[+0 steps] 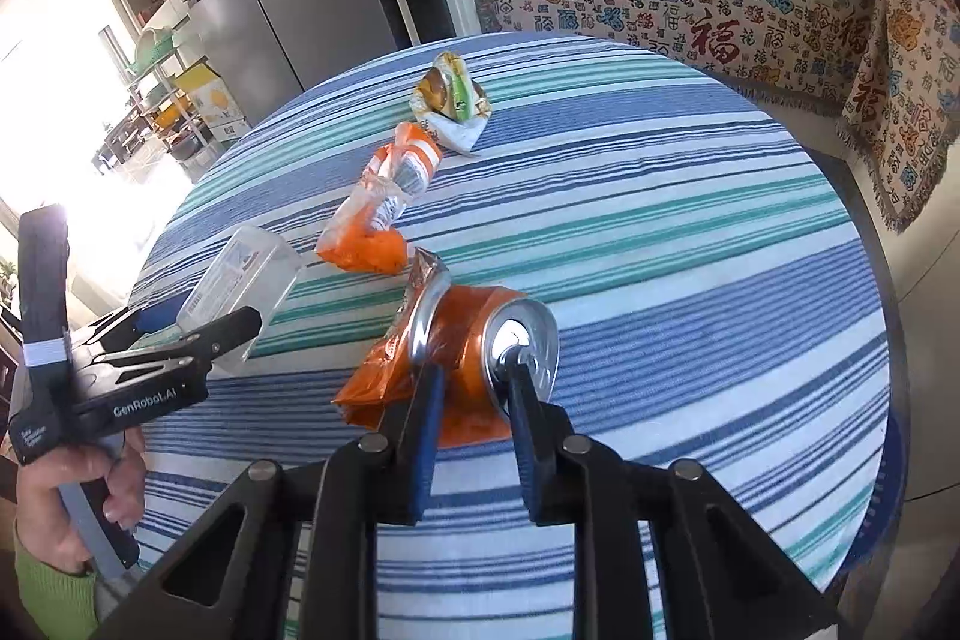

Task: Collect trash
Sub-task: 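Lift the plastic box with the left gripper while the right gripper grasps the crushed orange can, then carry the plastic box and orange can over the wastebasket with both grippers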

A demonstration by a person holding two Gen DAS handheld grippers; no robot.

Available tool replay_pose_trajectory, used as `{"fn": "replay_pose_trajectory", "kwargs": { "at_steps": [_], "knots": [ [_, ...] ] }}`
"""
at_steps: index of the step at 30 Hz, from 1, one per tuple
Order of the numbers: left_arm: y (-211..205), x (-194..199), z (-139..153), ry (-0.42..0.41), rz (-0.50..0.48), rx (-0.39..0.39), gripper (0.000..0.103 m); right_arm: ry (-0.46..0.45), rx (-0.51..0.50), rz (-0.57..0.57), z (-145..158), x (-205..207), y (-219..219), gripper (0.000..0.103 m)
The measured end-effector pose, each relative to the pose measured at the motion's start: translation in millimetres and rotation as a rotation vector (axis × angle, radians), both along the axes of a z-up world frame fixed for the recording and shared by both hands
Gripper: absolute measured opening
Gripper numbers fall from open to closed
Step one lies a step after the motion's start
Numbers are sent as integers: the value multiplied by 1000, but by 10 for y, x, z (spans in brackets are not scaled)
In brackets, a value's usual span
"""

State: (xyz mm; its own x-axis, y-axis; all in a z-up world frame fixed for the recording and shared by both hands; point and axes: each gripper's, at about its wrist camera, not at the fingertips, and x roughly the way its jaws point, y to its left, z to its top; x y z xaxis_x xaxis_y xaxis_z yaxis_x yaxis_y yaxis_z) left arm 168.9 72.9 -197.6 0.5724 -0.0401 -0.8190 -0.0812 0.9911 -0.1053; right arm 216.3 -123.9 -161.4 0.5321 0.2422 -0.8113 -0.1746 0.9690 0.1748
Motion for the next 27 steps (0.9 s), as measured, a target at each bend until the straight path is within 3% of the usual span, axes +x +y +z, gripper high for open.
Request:
{"fn": "replay_pose_trajectory", "kwargs": {
  "at_steps": [5, 7, 9, 13, 16, 25, 26, 27],
  "knots": [
    [-26, 21, -24, 12, -12, -18, 84, -2, -27, 52, -8, -58, -146, 24],
    [-40, 29, -19, 9, -16, -9, 84, -25, -27, 58, 43, -82, -183, 46],
    [-36, 30, -6, 4, -18, -3, 84, -45, -17, 60, 83, -111, -207, 53],
    [4, 73, 11, -6, -16, -17, 84, -29, 12, 53, 103, -27, -208, 54],
    [5, 86, 34, -18, -15, -10, 84, -31, -37, 65, 113, -13, -60, 54],
    [-22, 155, -16, -23, -18, 6, 84, 53, -27, -23, -58, 229, 39, 56],
    [-35, 174, -32, -23, -20, 5, 82, 57, -37, -26, -71, 235, 56, 56],
    [-49, 184, -43, -26, -19, 7, 72, 61, -40, -36, -69, 226, 50, 54]
  ]
}}
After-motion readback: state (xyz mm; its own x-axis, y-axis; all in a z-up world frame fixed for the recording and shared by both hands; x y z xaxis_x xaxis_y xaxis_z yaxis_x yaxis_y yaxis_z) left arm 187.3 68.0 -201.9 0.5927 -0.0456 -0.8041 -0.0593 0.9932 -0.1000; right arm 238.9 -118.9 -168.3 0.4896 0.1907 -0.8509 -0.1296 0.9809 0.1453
